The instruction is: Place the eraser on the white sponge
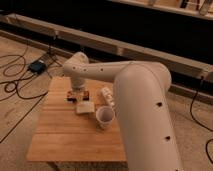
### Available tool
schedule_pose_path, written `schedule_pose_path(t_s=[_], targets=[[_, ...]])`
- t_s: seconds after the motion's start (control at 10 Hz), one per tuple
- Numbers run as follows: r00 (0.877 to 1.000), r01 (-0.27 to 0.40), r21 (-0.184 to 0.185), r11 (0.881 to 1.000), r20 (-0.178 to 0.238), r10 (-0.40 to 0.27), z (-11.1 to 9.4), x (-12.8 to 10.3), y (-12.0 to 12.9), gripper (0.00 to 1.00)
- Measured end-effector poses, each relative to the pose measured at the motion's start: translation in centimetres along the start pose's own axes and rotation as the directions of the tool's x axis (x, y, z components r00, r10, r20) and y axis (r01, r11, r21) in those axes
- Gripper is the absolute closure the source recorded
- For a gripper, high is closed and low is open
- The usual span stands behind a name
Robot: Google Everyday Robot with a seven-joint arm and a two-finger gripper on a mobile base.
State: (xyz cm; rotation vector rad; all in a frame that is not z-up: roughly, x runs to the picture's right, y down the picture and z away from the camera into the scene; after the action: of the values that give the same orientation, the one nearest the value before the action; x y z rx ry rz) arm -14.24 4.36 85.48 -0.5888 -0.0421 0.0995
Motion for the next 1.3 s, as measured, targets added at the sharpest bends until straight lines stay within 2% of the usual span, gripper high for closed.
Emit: schedule_pose_path(t_s=[0.2, 0.5, 0.7, 1.3], targets=[[1.000, -0.009, -0.001, 1.000, -0.001, 0.009, -0.3, 0.7, 0.8, 1.00], [0.999, -0.039, -0.049, 0.998, -0.026, 0.037, 2.9, 1.5, 2.5, 1.00], [0.998, -0.056, -0.066, 0.996, -0.033, 0.054, 4.4, 1.6, 2.8, 1.00], [0.997, -0.074, -0.057, 0.996, -0.030, 0.072, 4.9, 1.4, 1.1, 1.00]])
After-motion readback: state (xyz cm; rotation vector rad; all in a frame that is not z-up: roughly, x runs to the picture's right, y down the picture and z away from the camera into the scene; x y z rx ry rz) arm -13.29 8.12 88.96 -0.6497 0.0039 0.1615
